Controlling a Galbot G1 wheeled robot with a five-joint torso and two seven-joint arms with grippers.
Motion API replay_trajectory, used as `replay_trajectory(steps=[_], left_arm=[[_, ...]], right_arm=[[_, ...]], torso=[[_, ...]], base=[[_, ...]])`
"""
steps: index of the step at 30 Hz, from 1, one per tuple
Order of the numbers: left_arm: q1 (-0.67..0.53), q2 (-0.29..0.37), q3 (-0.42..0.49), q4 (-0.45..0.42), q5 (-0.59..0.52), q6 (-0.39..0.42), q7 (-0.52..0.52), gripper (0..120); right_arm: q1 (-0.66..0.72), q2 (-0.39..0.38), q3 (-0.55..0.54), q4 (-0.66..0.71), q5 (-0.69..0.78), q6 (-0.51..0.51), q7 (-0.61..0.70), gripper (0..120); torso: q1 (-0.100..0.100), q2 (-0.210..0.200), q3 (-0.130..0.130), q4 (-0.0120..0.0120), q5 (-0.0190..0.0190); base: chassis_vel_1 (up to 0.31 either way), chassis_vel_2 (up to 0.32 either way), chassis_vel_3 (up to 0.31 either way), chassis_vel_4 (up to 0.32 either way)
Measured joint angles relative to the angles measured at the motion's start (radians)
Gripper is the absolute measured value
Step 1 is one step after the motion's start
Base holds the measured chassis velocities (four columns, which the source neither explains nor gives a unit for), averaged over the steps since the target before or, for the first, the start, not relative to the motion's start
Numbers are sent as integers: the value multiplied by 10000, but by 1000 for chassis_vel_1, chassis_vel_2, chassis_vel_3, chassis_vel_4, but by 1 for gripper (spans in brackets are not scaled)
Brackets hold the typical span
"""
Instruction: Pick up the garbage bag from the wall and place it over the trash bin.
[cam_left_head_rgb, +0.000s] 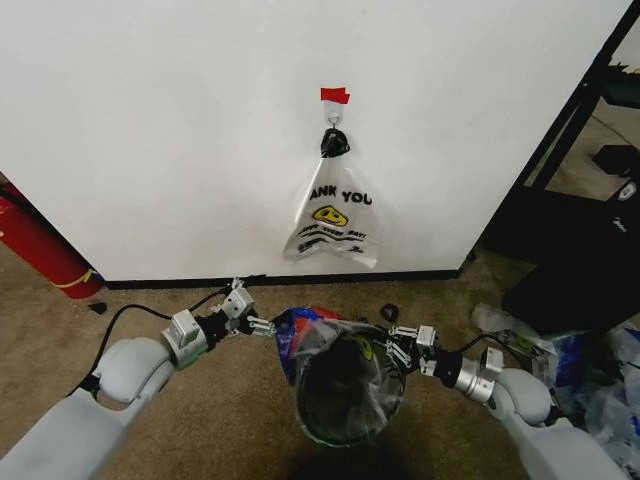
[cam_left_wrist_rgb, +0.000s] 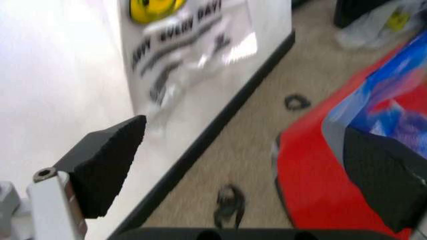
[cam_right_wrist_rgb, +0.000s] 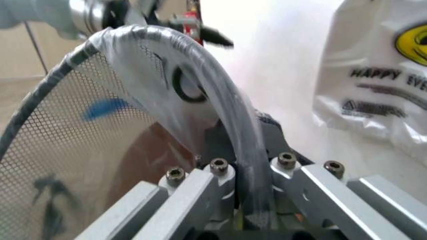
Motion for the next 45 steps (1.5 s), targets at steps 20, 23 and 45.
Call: replay_trajectory(steps=[20, 23, 45], left_arm=[[39, -510, -264, 869, -1798, -2243, 1442, 100], [173, -659, -484, 975, -1736, -2281, 1382, 100], [2446, -2579, -312, -970, 2068, -897, -4992, 100]], right_arm=[[-42, 373, -903, -338, 1842, -305, 2480, 0], [-138, 490, -1079, -347, 2758, -864, 3666, 0], [112, 1505, -1508, 1915, 5882, -4400, 13558, 0]], torso=[[0, 0, 0, 0, -1], [0, 0, 0, 0, -1], [-1, 0, -1, 1, 0]], base=[[0, 0, 0, 0], [0, 0, 0, 0], [0, 0, 0, 0]])
